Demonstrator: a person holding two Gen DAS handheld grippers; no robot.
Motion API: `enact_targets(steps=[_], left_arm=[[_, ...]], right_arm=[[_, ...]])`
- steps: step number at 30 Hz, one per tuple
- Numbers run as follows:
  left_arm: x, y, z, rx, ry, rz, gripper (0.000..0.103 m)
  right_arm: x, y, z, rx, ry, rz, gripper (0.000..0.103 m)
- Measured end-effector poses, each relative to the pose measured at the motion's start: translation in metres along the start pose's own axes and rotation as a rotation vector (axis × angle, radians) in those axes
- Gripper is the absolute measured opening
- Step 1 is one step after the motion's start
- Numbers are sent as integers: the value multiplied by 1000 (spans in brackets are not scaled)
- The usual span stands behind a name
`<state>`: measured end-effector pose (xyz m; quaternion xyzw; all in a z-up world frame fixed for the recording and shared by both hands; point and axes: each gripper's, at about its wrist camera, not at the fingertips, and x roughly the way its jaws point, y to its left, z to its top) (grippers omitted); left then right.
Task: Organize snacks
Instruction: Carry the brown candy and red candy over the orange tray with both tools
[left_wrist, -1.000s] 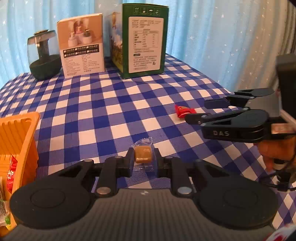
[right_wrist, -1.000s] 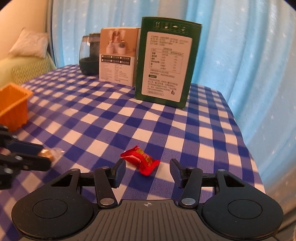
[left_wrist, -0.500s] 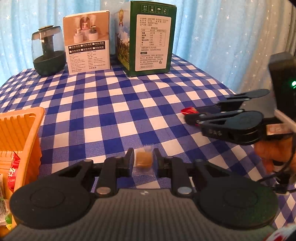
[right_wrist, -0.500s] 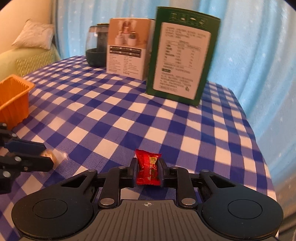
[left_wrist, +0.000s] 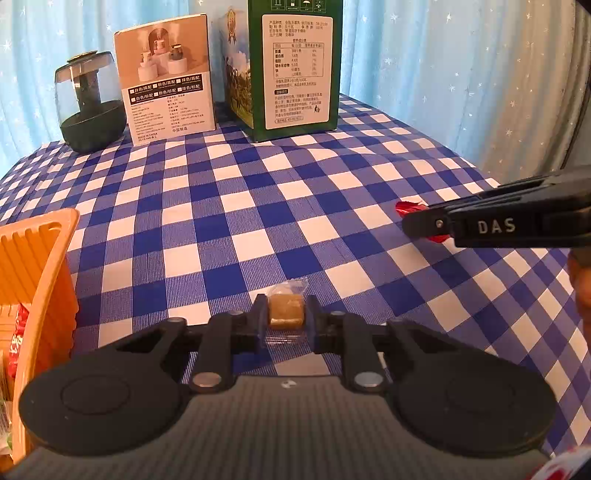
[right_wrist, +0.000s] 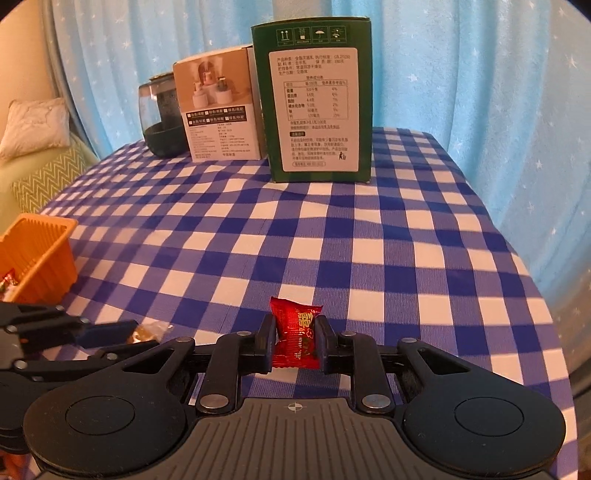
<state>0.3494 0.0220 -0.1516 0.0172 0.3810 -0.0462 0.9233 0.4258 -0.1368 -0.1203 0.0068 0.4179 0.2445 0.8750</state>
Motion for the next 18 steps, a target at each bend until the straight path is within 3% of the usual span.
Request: enact_targets(steps=[7,18], left_arm=[[-21,-4,-1,-21,-34,-11,18],[-77,-18,-19,-103,-57,-47,18]], right_arm=[[-20,-3,-6,88,-9,6,23],[-85,22,-33,174,-40,-12,23]])
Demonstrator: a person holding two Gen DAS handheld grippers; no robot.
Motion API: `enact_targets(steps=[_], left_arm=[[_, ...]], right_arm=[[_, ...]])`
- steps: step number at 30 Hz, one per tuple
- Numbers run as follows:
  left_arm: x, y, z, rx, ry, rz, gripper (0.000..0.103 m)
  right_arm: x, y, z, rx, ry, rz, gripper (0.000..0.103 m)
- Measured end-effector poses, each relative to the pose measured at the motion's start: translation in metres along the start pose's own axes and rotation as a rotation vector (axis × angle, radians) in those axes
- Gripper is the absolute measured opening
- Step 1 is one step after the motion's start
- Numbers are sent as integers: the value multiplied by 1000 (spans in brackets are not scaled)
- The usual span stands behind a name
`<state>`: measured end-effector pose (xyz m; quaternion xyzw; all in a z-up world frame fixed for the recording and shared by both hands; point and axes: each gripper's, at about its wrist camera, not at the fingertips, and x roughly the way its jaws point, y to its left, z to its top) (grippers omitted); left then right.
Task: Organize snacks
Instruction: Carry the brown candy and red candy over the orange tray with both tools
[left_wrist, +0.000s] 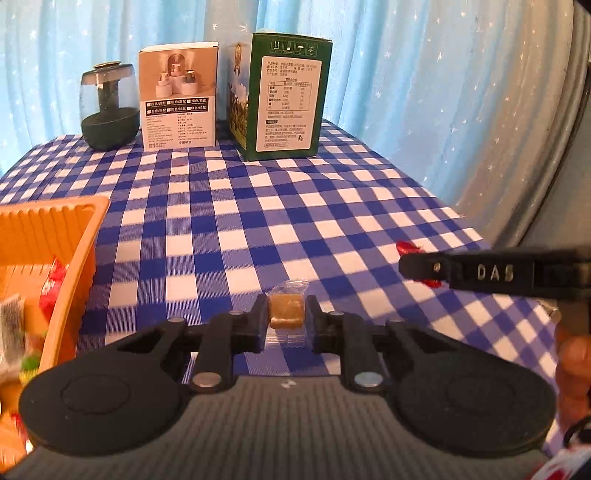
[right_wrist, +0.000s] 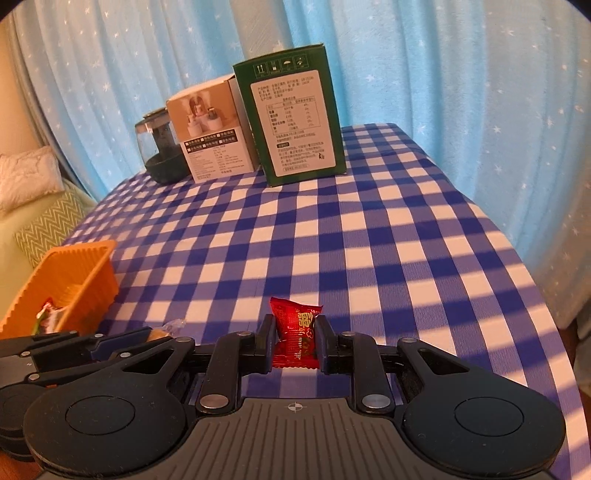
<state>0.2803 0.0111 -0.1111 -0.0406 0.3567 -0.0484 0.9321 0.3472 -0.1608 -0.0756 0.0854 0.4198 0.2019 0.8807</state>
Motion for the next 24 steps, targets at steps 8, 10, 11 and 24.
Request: enact_targets(steps=[8,10,11,24], left_arm=[[-49,-11,-22,-7,25,-24,18],[-61,-15,-27,2,24,-23,18],[-68,-17,-29,7,22,-21,18],[-145,-12,-46,-23,-20,6,18]], right_arm=[[-39,23,-45,0,29,-14,23],[-49,28,-55,7,29,-22,23],[-55,30,-59,19,28,-25,23],[-121,64,-88,36,4,-25,23]])
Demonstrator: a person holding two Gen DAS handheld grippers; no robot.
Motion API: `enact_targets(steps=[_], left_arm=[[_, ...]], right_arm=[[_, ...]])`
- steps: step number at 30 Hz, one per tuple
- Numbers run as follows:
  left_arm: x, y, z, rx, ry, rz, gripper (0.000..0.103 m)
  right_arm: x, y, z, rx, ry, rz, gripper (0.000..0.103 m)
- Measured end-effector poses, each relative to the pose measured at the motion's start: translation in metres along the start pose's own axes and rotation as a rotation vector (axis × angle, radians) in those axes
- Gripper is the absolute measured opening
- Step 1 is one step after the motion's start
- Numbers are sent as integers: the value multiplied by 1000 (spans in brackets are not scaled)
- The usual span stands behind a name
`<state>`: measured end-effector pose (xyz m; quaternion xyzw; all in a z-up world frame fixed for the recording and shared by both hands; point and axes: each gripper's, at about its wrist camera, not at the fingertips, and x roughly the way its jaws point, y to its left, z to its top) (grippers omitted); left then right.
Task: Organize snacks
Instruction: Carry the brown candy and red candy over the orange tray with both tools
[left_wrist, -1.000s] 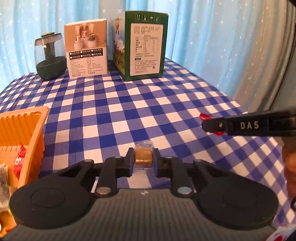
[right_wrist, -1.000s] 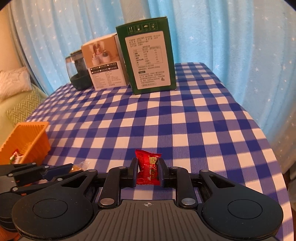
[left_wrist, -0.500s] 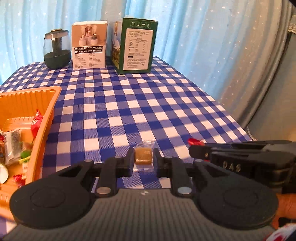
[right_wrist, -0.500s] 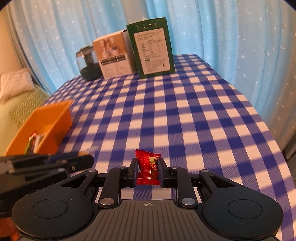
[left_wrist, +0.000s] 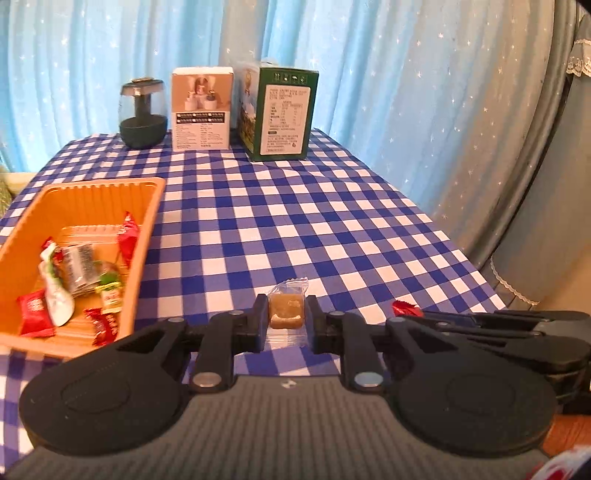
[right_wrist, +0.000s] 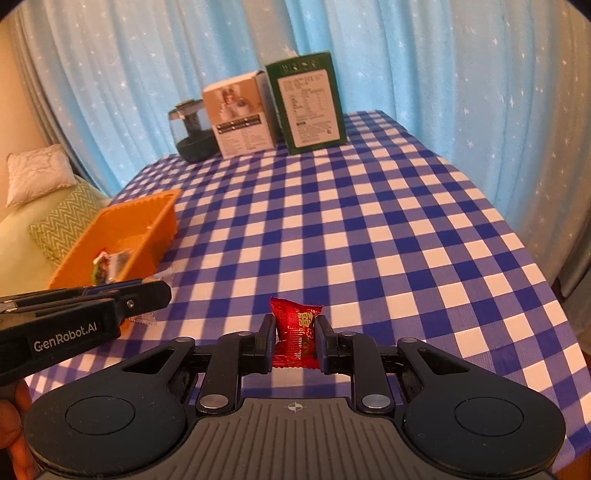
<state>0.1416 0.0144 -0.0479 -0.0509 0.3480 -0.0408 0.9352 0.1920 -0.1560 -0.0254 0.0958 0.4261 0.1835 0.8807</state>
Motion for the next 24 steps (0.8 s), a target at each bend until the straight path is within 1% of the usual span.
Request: enact_targets(steps=[11,24], left_arm=[[-51,16,-3,-2,-49,38,18],[-80,41,-6,-16,-60,91,18]], right_arm=[[-27,32,-5,-47,-23,35,23],[-32,66,-6,-100,-22,70,23]])
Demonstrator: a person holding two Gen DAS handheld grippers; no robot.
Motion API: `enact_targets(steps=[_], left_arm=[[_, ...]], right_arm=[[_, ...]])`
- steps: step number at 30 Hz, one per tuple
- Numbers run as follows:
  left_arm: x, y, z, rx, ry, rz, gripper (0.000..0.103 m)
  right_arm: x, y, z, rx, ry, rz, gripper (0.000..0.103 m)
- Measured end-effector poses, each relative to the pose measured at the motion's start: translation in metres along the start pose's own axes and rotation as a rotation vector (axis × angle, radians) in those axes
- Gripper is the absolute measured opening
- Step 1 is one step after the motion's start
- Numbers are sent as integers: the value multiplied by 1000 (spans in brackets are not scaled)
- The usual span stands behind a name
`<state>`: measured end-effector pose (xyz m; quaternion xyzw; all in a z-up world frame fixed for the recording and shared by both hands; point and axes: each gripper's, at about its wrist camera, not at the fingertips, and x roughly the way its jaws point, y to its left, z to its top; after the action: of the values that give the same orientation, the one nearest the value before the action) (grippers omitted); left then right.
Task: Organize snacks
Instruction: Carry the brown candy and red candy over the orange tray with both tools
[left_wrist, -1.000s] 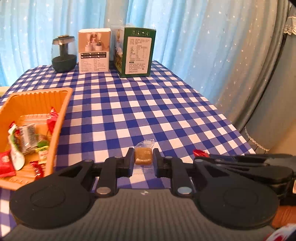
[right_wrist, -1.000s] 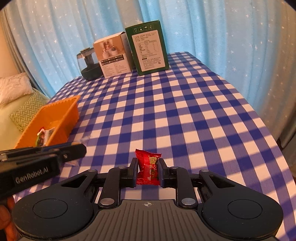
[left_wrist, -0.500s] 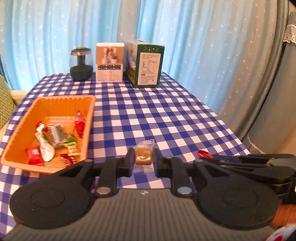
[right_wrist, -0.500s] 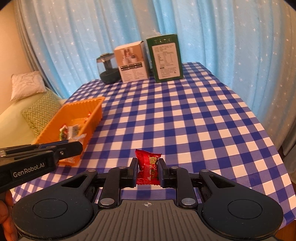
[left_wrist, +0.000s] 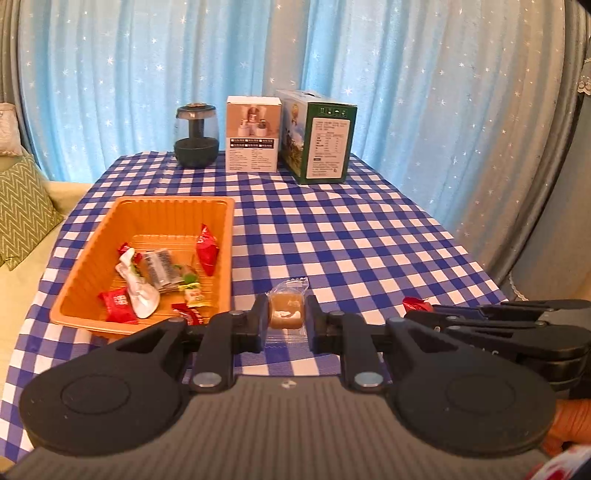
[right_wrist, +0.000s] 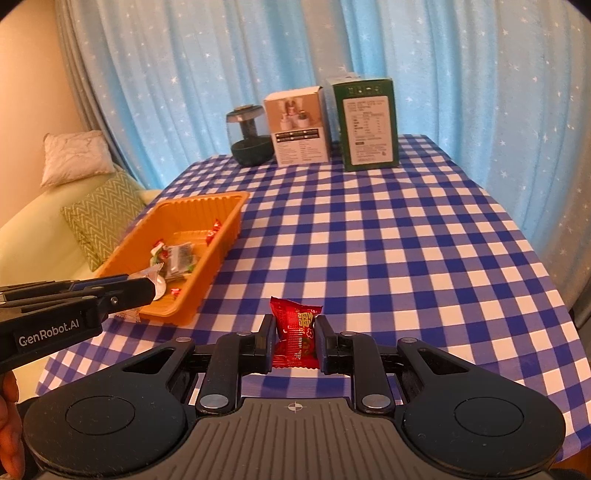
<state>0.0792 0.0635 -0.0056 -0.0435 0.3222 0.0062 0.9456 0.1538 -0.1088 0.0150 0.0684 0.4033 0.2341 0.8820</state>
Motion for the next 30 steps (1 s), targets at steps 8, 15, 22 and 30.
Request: enact_targets(steps=[8,15,22,30], left_arm=[[-10,13,-2,2,-1,27,18],[-16,30,-6,-17,4,53,18],[-20,54,-8,-31,11,85,18],[-21,83,-5,-49,15,124,18]], right_arm=[[2,18,-1,-34,5,18,23],[9,35,-2,-66,20,44,23],[20,58,-1,-103,31,80,23],[42,91,5,-146,41,134,23]])
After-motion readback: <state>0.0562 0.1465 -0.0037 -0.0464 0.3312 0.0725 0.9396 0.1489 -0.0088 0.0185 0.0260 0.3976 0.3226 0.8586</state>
